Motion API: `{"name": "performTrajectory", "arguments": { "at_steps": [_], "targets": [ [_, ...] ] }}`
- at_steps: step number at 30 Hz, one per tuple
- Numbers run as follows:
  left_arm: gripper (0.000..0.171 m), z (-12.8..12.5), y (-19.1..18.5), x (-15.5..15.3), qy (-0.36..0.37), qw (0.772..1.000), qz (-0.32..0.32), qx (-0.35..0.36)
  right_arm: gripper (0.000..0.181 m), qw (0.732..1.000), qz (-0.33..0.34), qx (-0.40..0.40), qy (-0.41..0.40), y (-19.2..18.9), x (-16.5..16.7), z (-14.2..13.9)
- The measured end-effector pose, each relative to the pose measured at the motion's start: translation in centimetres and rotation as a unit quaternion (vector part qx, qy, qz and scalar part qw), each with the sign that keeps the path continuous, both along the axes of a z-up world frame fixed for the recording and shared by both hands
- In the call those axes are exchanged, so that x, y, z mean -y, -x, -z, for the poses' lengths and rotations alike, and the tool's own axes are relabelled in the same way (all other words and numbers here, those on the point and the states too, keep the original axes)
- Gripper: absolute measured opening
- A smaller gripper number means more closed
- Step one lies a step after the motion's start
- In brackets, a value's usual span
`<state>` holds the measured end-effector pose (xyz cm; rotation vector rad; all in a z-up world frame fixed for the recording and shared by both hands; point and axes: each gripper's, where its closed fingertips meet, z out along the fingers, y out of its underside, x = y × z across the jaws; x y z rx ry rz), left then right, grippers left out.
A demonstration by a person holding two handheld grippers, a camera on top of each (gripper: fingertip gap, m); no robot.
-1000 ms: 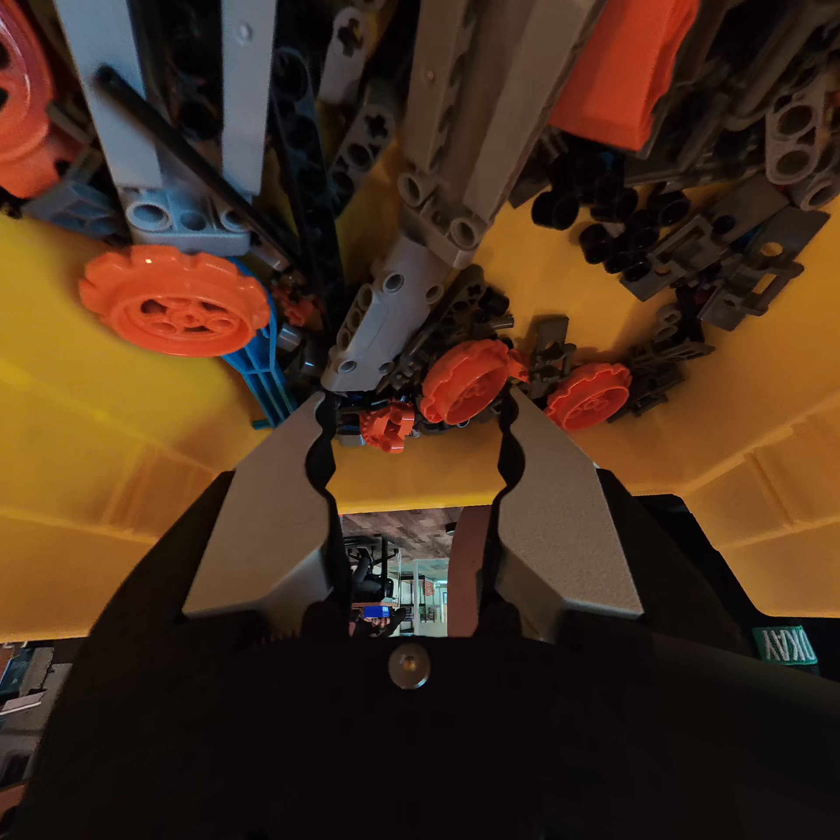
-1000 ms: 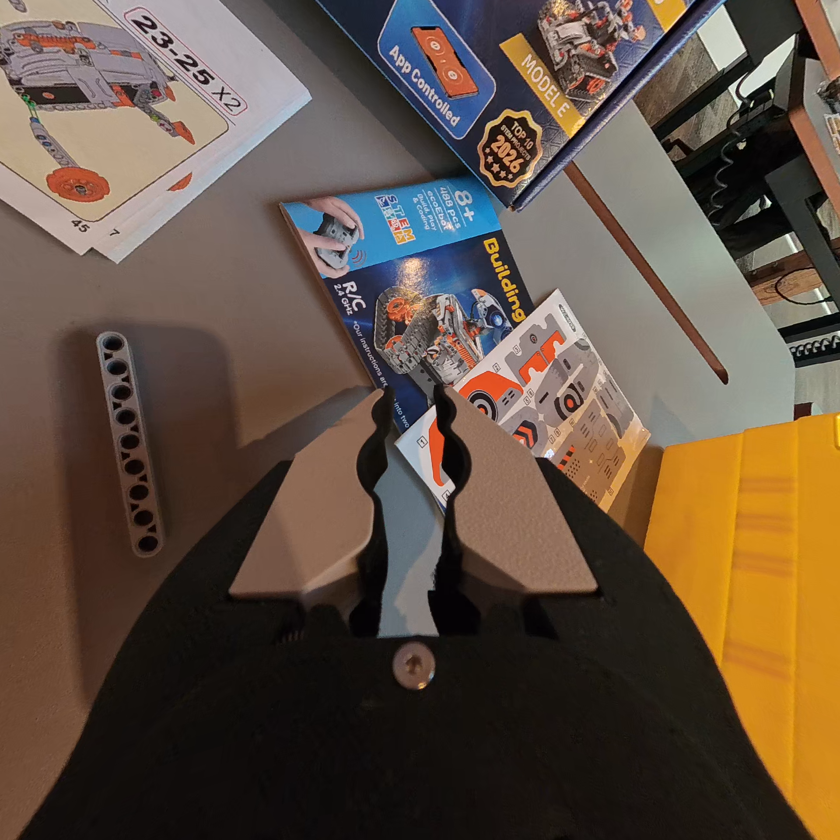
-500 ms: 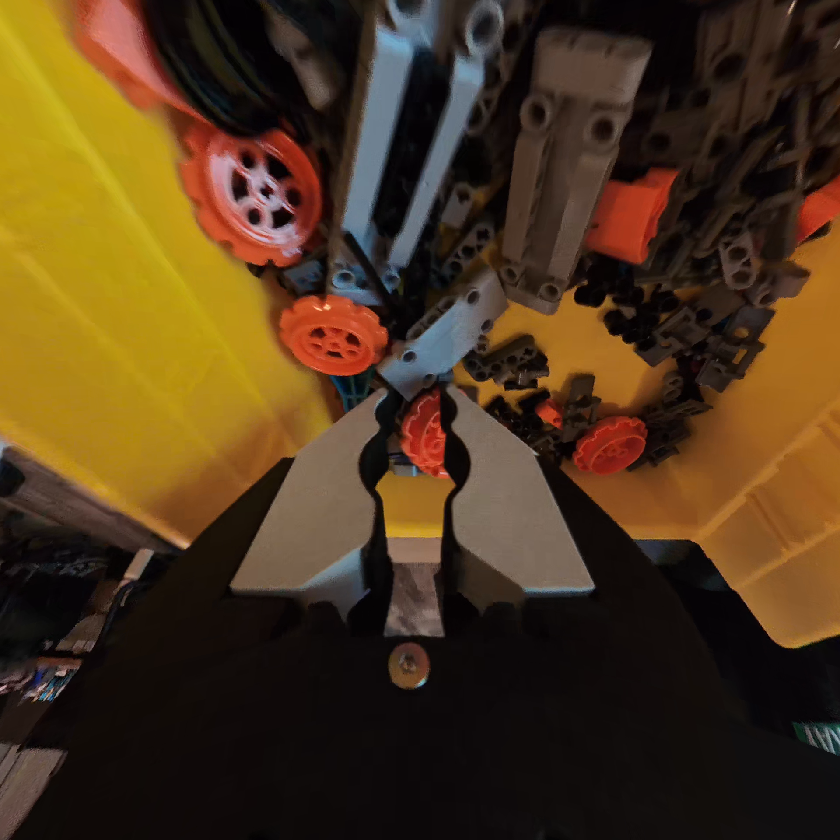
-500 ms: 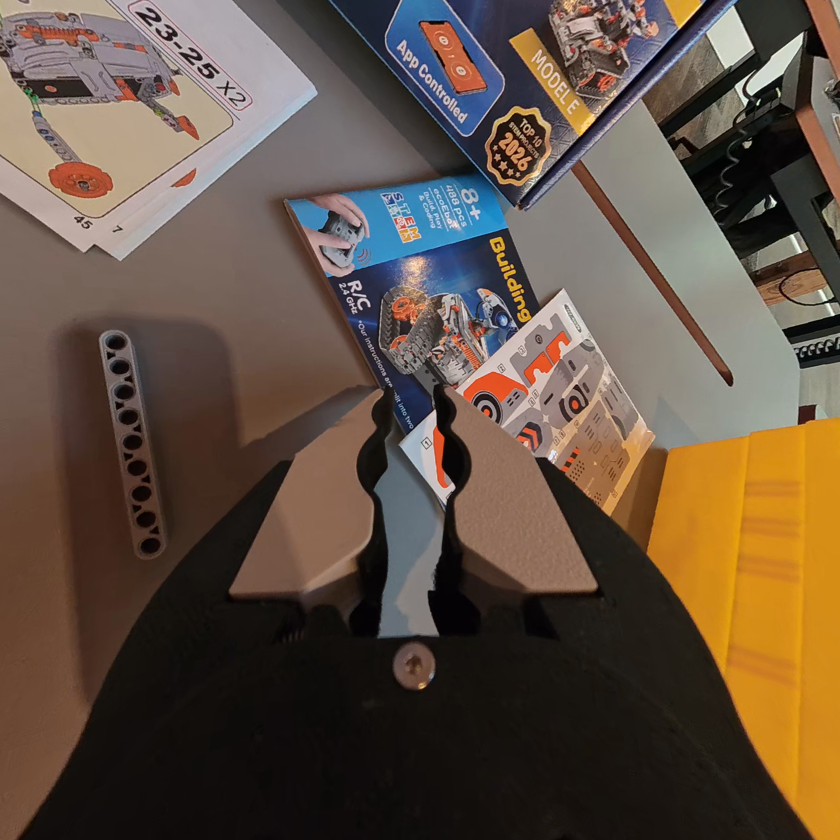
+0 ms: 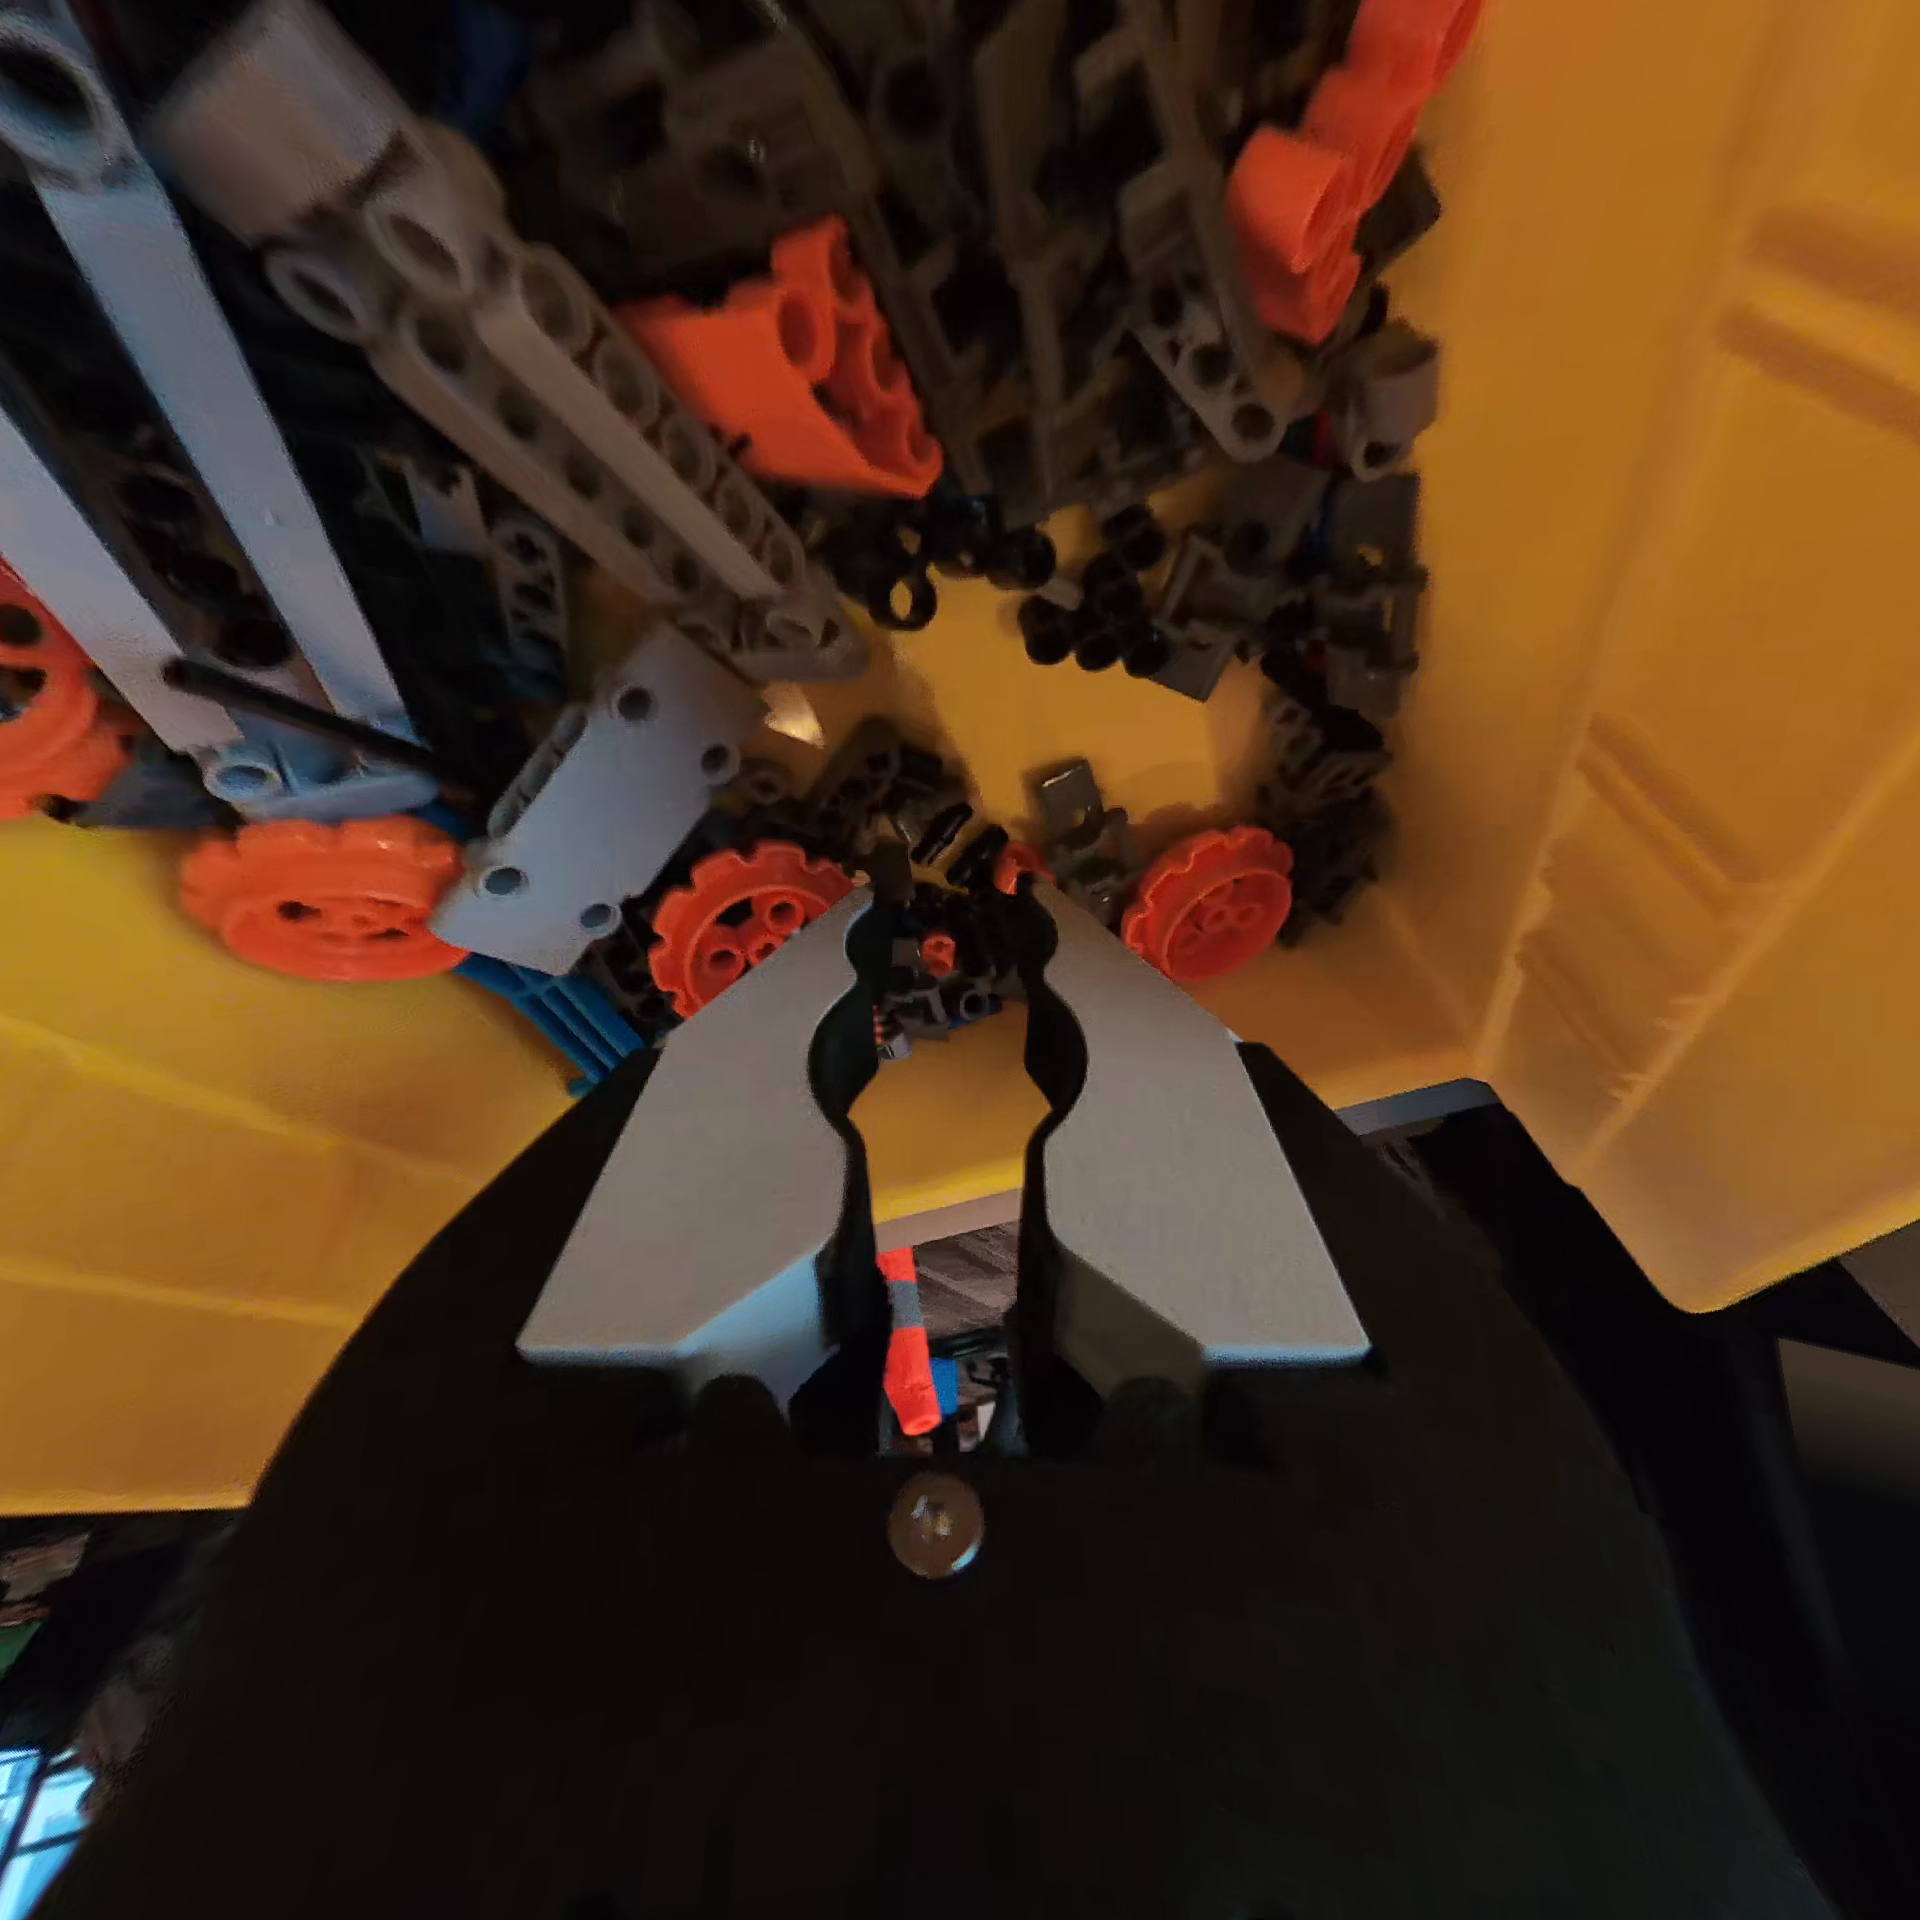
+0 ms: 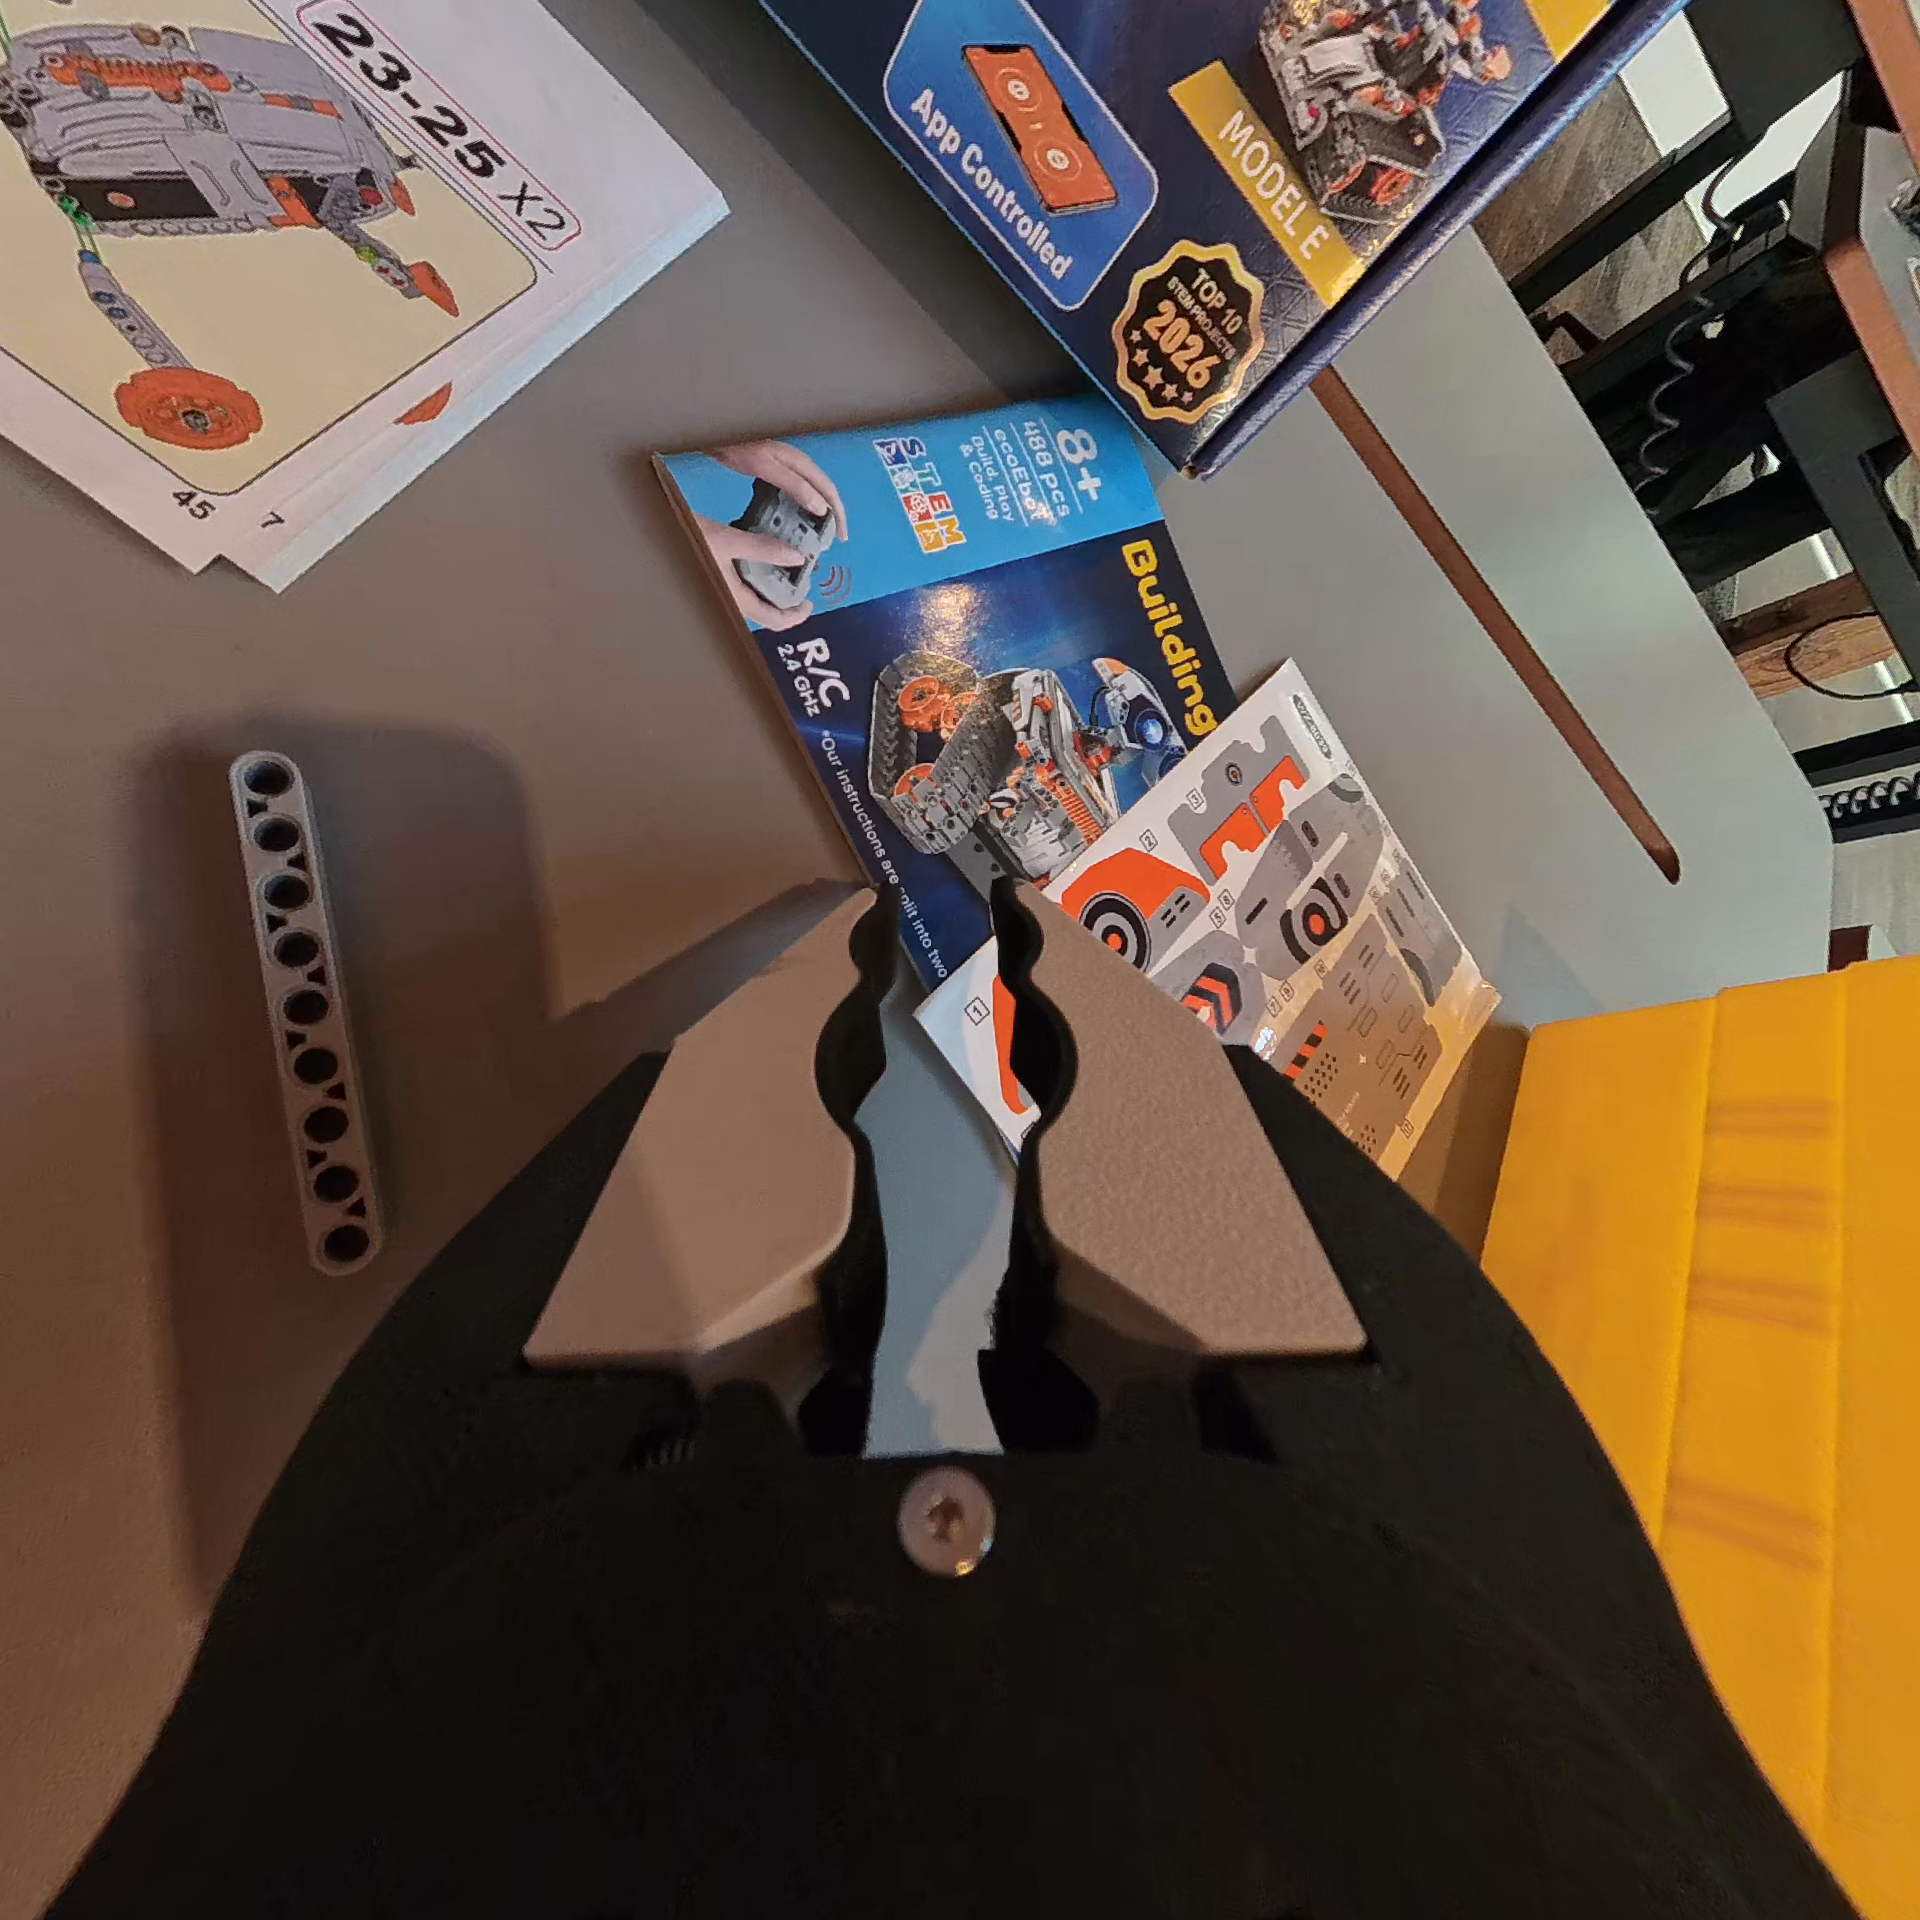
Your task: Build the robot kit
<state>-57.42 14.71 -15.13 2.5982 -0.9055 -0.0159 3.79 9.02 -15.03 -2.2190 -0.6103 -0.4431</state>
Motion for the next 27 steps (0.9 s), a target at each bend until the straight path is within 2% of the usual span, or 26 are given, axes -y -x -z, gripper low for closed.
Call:
{"name": "performTrajectory", "arguments": {
  "at_steps": [5, 18, 27],
  "targets": [
    [0.018, 0.22, 0.16, 0.14, 0.006, 1.0, 0.025, 0.002, 0.017, 1.0, -0.001, -0.001, 0.002, 0.04, 0.01, 0.06],
    [0.007, 0.38, 0.11, 0.01, 0.006, 0.999, 0.033, 0.003, 0.017, 1.0, -0.003, 0.0, 0.004, 0.08, 0.06, 0.14],
    [0.007, 0.5, 0.24, 0.09, 0.01, 0.999, 0.041, -0.003, 0.017, 1.0, -0.005, 0.001, 0.004, 0.15, 0.11, 0.07]
  ]
}}
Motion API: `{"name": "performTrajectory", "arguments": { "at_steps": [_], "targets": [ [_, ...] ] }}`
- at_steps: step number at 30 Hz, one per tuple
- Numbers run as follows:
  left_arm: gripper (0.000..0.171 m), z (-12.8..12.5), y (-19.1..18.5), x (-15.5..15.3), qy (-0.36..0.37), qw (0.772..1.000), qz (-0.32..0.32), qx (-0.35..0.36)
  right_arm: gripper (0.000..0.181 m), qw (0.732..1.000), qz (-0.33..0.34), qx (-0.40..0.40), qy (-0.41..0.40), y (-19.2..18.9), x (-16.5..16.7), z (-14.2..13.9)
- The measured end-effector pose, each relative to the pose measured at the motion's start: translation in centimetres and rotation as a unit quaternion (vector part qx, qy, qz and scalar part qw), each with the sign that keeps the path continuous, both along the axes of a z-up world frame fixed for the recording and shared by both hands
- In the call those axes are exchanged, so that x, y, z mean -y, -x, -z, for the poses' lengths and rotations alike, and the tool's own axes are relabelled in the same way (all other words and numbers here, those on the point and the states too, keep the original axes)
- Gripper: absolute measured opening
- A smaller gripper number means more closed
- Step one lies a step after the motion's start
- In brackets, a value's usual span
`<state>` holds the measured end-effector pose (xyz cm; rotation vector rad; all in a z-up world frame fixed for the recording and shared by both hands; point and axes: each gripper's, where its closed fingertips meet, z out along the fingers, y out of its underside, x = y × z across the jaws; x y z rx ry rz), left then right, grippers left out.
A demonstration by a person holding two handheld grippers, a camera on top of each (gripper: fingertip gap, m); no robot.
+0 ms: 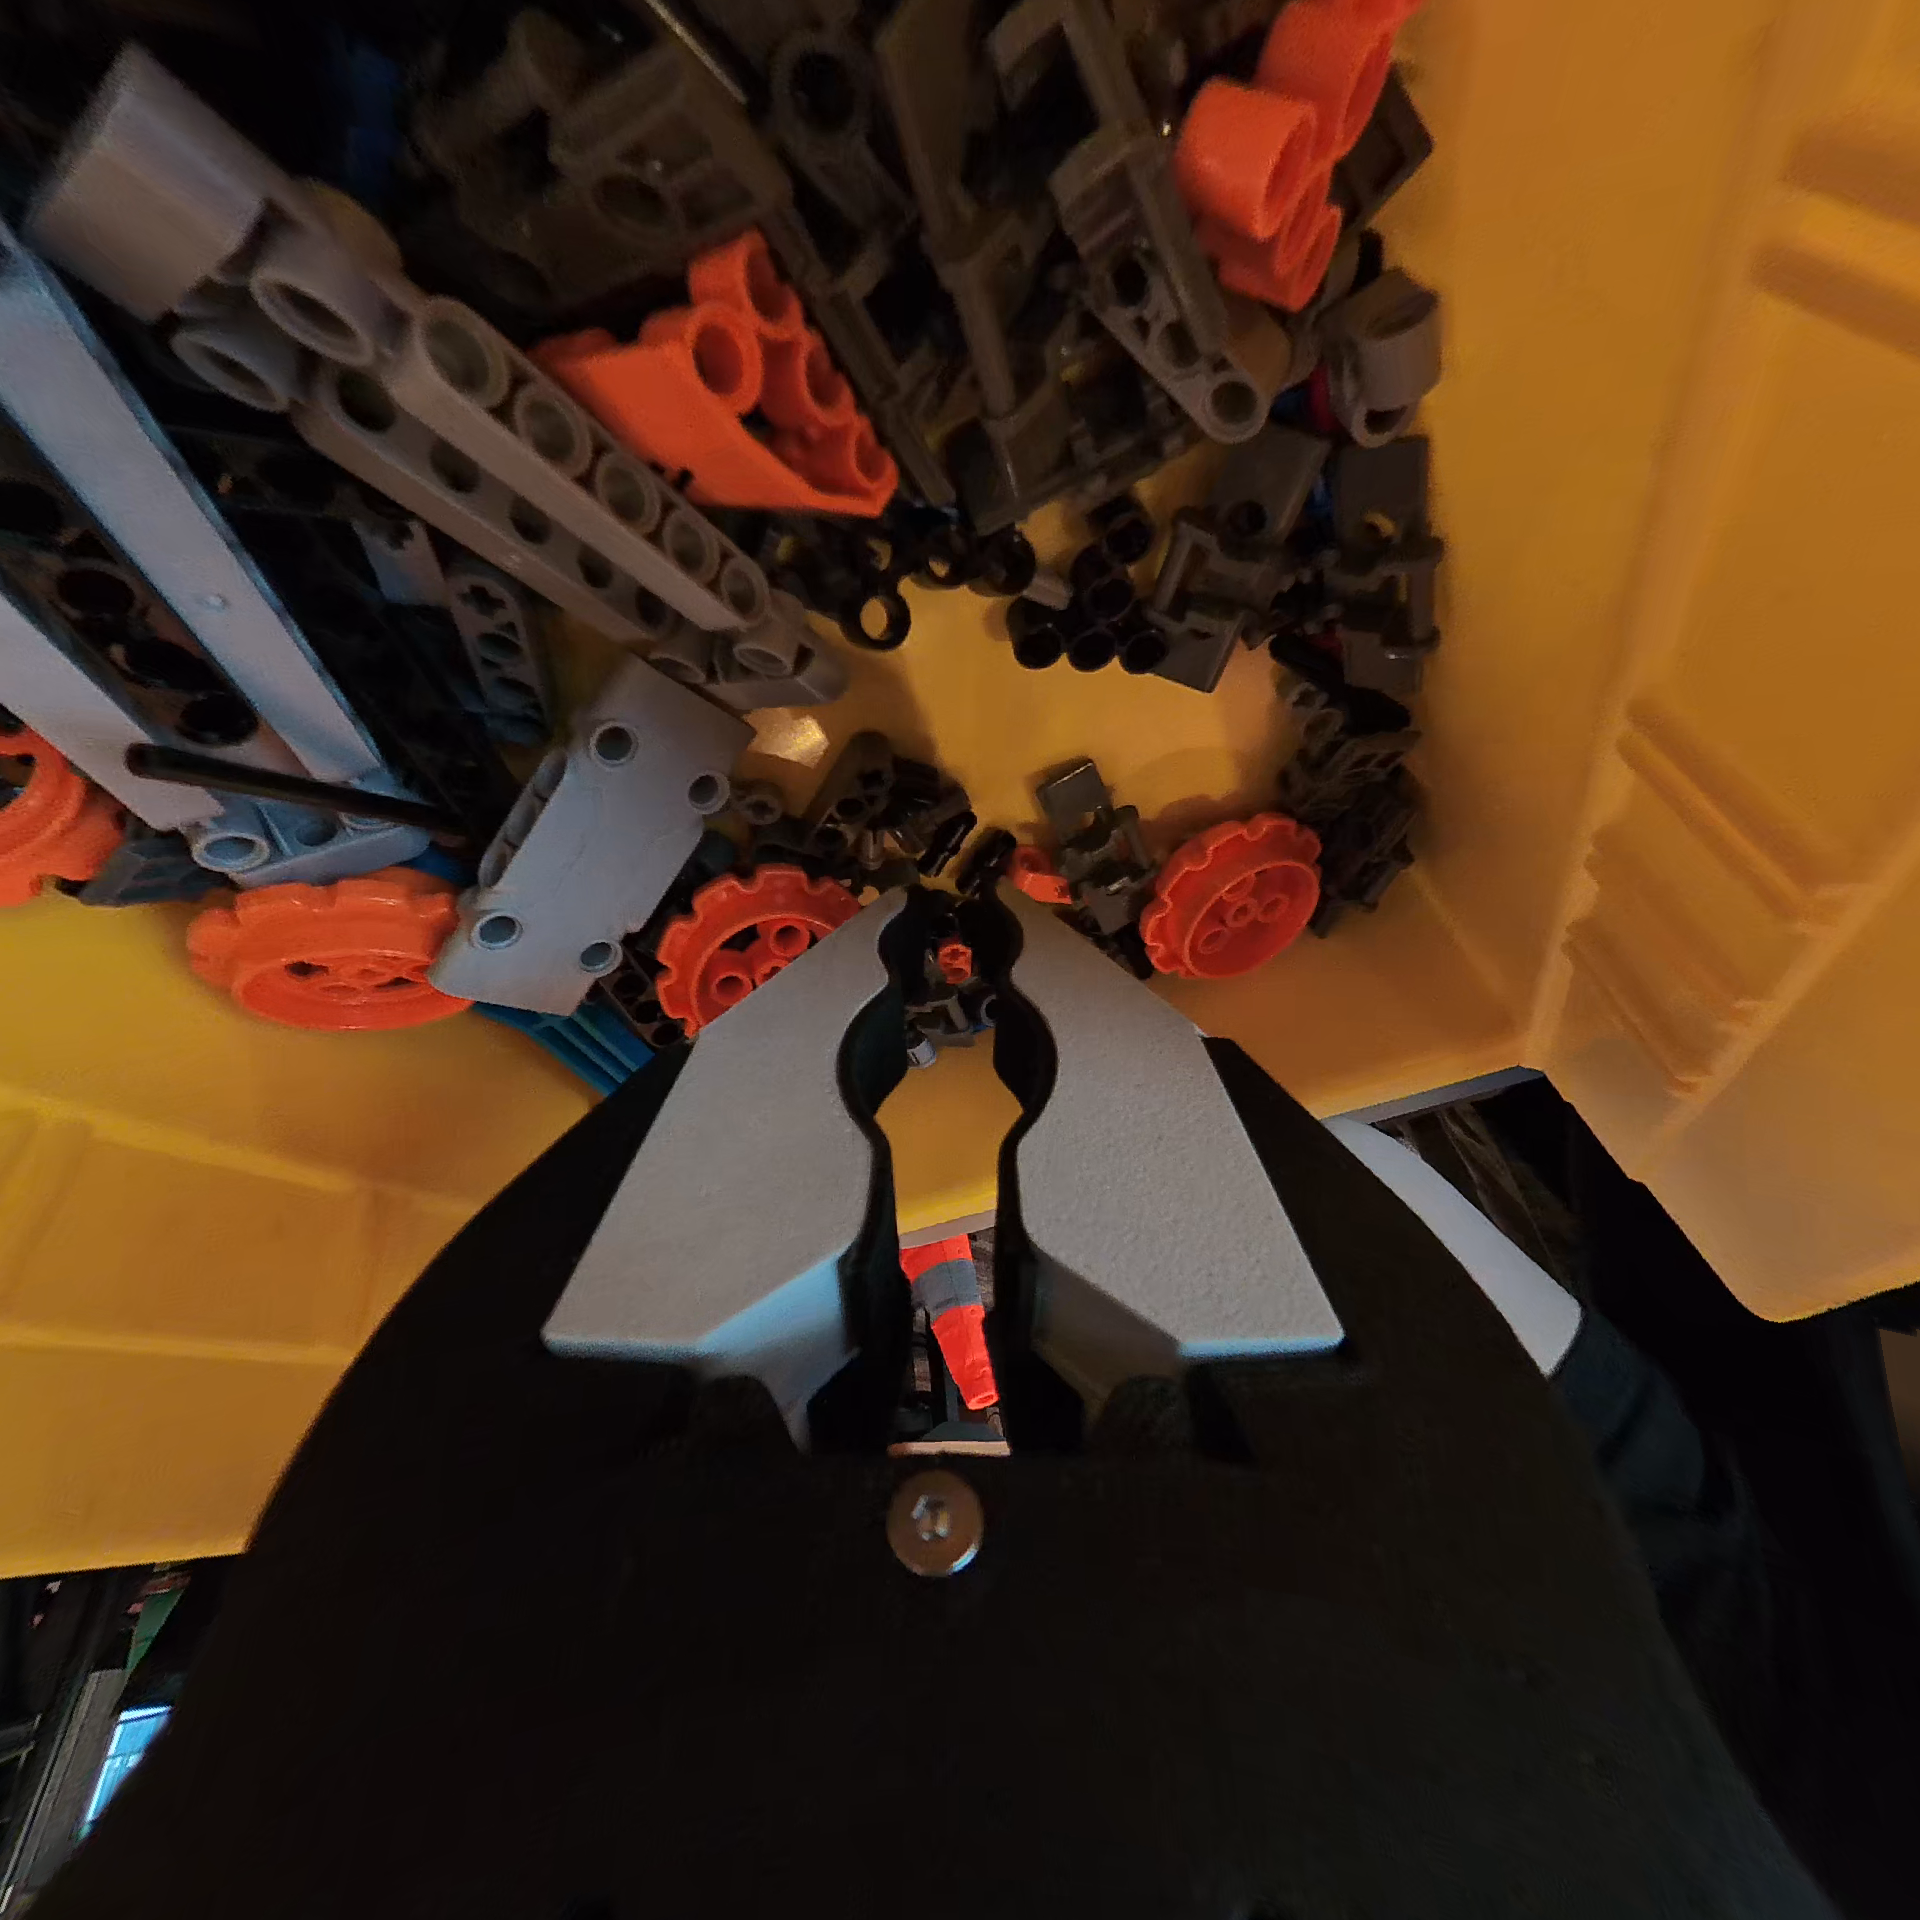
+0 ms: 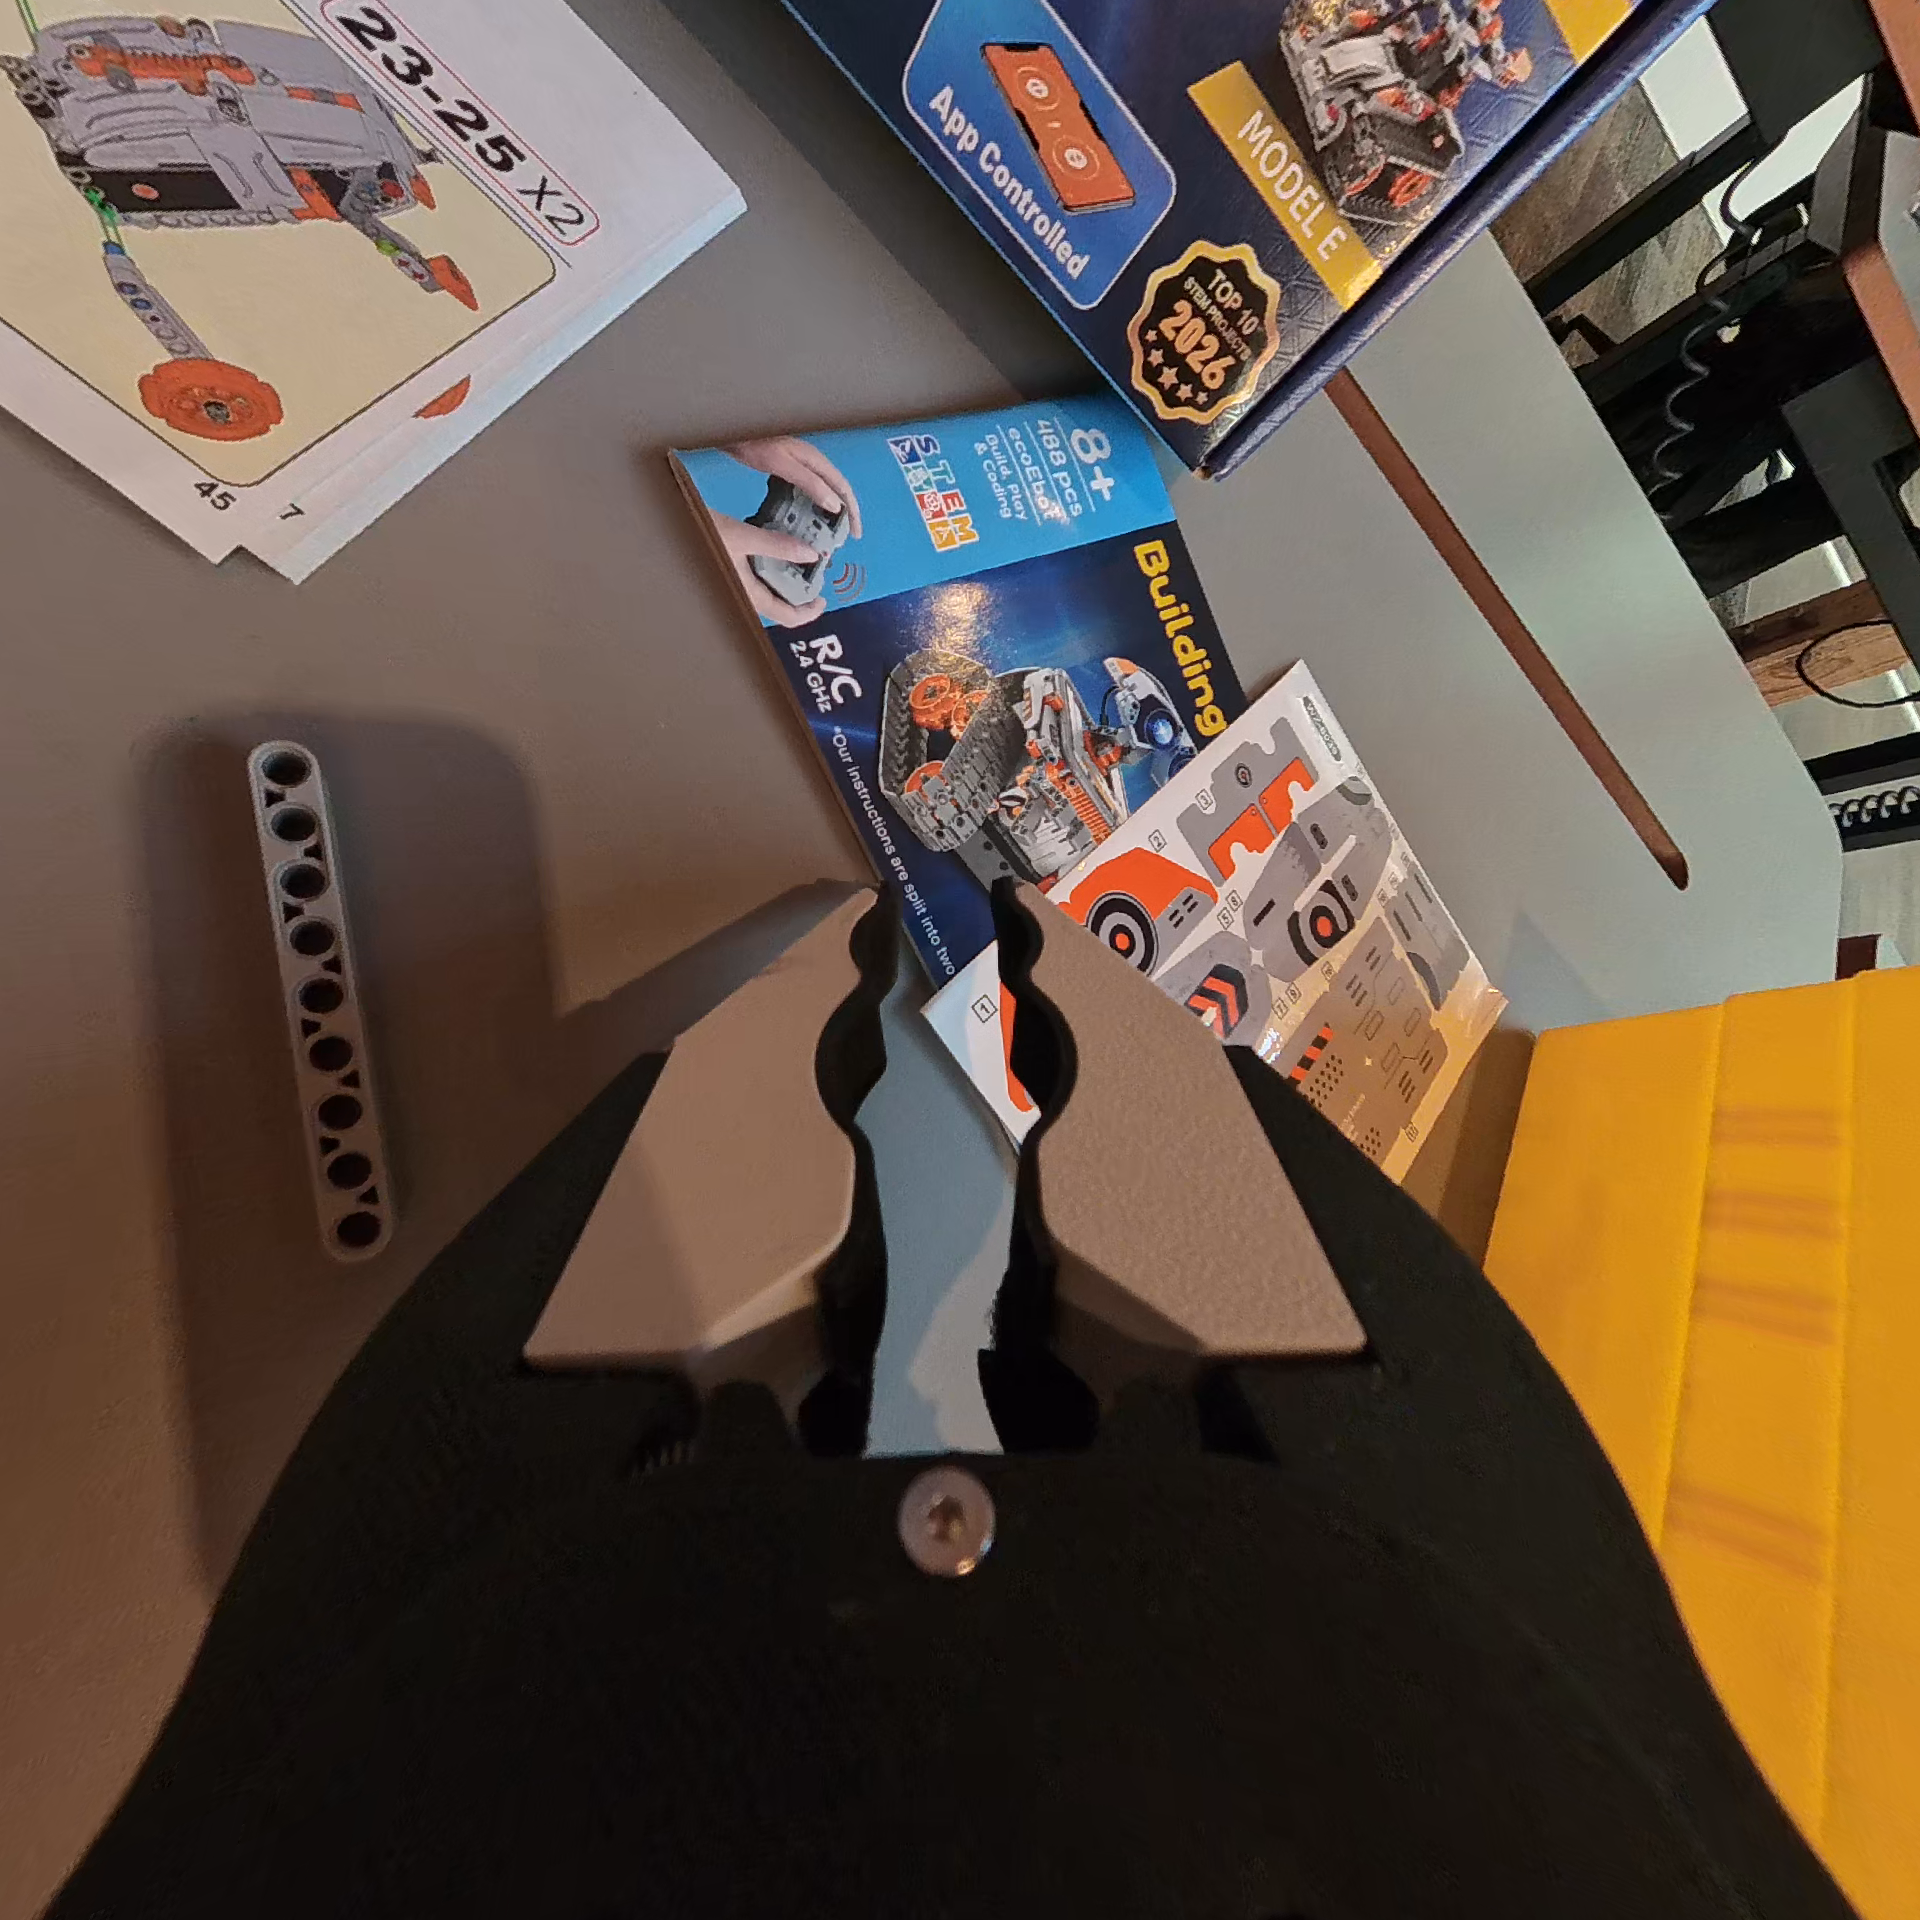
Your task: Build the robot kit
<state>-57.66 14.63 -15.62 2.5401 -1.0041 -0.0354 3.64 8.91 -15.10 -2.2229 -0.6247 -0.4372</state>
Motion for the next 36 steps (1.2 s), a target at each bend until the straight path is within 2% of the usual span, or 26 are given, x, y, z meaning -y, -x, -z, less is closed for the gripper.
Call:
{"name": "performTrajectory", "arguments": {
  "at_steps": [7, 9, 11, 13, 25, 36],
  "targets": [
    [0.007, -0.2, -0.8, 0.1, -0.002, 0.999, 0.023, 0.027, 0.017, 1.0, -0.001, 0.0, 0.0, 0.0, 0.0, 0.0],
    [0.001, -0.4, -1.2, 0.0, -0.005, 0.997, 0.055, 0.049, 0.017, 1.0, -0.001, 0.001, 0.0, 0.0, 0.1, -0.1],
    [0.0, -0.4, -1.7, -0.6, -0.027, 0.991, 0.107, 0.075, 0.017, 1.0, -0.001, 0.001, -0.003, 0.0, 0.1, -0.2],
    [0.0, -0.5, -2.0, -0.8, -0.036, 0.988, 0.126, 0.086, 0.017, 1.0, -0.001, 0.001, -0.004, 0.1, 0.1, -0.3],
    [0.005, 0.1, -0.1, 0.1, -0.004, 0.994, 0.103, 0.048, 0.017, 1.0, -0.001, 0.001, -0.001, 0.0, 0.1, -0.1],
    [0.009, 0.8, 0.1, -0.2, 0.005, 0.996, 0.091, 0.017, 0.017, 1.0, -0.004, 0.001, 0.001, 0.1, 0.1, -0.1]
  ]
}}
